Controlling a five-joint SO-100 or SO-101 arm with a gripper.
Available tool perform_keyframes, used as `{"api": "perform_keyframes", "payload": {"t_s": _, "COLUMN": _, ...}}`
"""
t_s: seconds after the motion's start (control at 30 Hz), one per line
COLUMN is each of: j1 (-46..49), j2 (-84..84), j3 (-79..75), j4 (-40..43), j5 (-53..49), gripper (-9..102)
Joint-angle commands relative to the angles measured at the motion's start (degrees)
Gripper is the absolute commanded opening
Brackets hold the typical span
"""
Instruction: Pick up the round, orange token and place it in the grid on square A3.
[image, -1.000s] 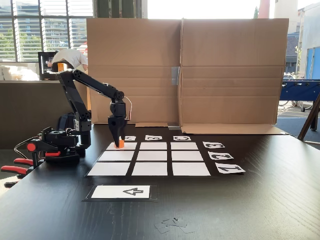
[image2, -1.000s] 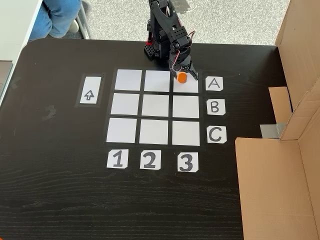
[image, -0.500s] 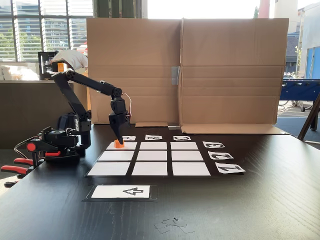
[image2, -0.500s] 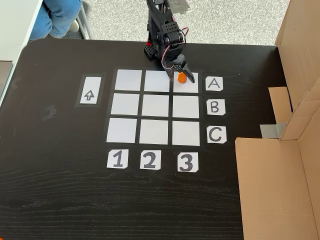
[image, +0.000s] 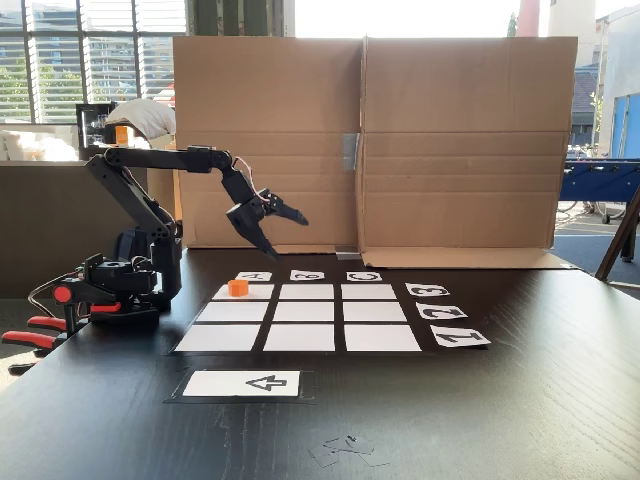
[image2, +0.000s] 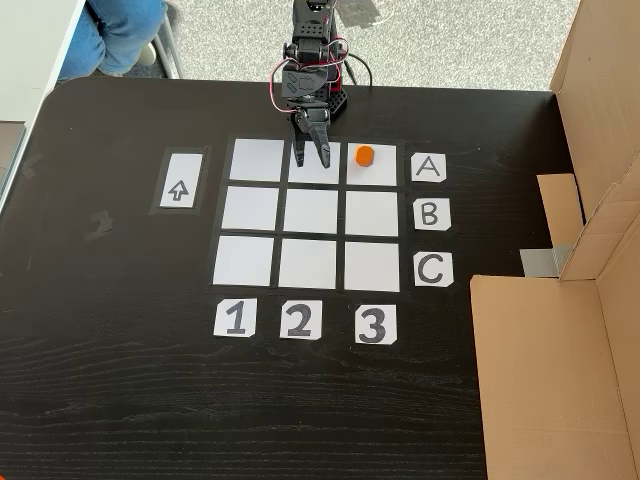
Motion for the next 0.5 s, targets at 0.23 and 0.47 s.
{"api": "perform_keyframes", "payload": {"t_s": 0.23, "j1": 30.8, "j2": 9.7, "j3": -4.7, "j4": -3.8, "j5": 8.2, "gripper": 5}}
{"api": "perform_keyframes", "payload": {"t_s": 0.47, "j1": 53.1, "j2": 14.3, "j3": -4.0, "j4": -7.1, "j5": 18.0, "gripper": 0}}
